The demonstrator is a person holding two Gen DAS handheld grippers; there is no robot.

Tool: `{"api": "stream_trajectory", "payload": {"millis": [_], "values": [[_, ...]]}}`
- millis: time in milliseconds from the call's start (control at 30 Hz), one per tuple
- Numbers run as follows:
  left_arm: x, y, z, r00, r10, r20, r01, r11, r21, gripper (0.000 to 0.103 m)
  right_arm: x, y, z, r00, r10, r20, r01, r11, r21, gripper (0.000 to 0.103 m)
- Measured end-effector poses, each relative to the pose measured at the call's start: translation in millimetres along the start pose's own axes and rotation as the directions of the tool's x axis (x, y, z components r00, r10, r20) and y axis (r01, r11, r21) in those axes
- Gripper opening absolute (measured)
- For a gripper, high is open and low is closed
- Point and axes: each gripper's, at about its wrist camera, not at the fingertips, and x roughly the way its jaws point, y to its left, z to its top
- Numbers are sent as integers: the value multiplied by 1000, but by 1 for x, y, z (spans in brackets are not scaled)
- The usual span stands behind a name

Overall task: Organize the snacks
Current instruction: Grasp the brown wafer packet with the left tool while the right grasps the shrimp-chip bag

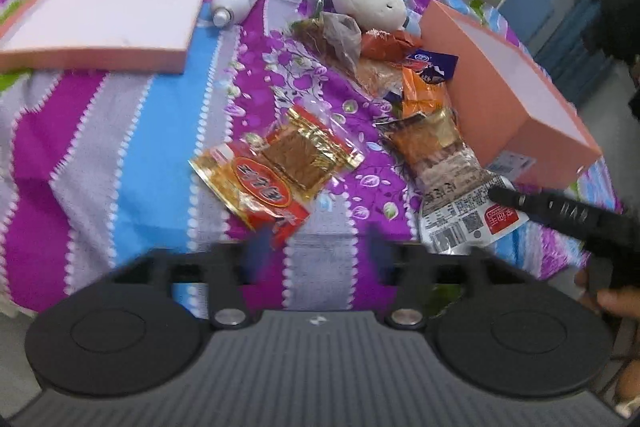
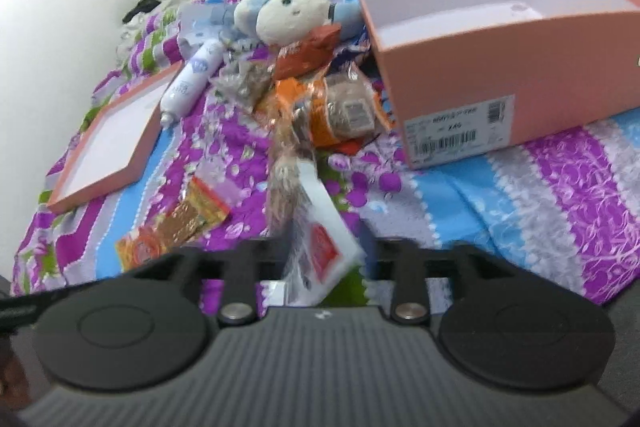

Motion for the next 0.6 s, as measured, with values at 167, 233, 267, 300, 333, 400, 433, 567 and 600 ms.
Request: {"api": "stream_trajectory", "payload": {"millis": [167, 233, 267, 300, 333, 400, 433, 567, 600], "values": [[-6, -2, 15, 998, 26, 60, -32, 994, 105, 86, 1, 17, -2, 998, -1, 62, 9, 993, -121, 74], [5, -2, 27, 998, 31, 56, -40, 985, 167, 87, 7, 23, -2, 997, -19, 80, 34, 983, -181, 74], [11, -2, 31, 998, 29, 49, -38, 979, 199, 87, 12, 26, -1, 996, -32, 79, 48, 977, -208, 74], [20, -4, 36, 999, 34, 37, -42, 969, 244, 87, 14, 28, -1, 997, -31, 77, 48, 973, -225, 74], [29, -6, 40, 999, 44, 24, -49, 957, 285, 87, 18, 30, 0, 997, -22, 72, 39, 969, -243, 74], [46, -8, 45, 999, 40, -2, -37, 932, 360, 88, 25, 34, 1, 998, -7, 62, 25, 958, -285, 74], [55, -8, 47, 999, 41, -16, -31, 921, 388, 88, 29, 35, 1, 998, -4, 59, 21, 953, -303, 74], [89, -6, 56, 996, 57, -75, -19, 901, 434, 89, 41, 41, 0, 998, -23, 61, 43, 930, -365, 74], [96, -6, 58, 994, 74, -81, -31, 895, 445, 89, 42, 42, -1, 998, -26, 65, 49, 927, -372, 74]]}}
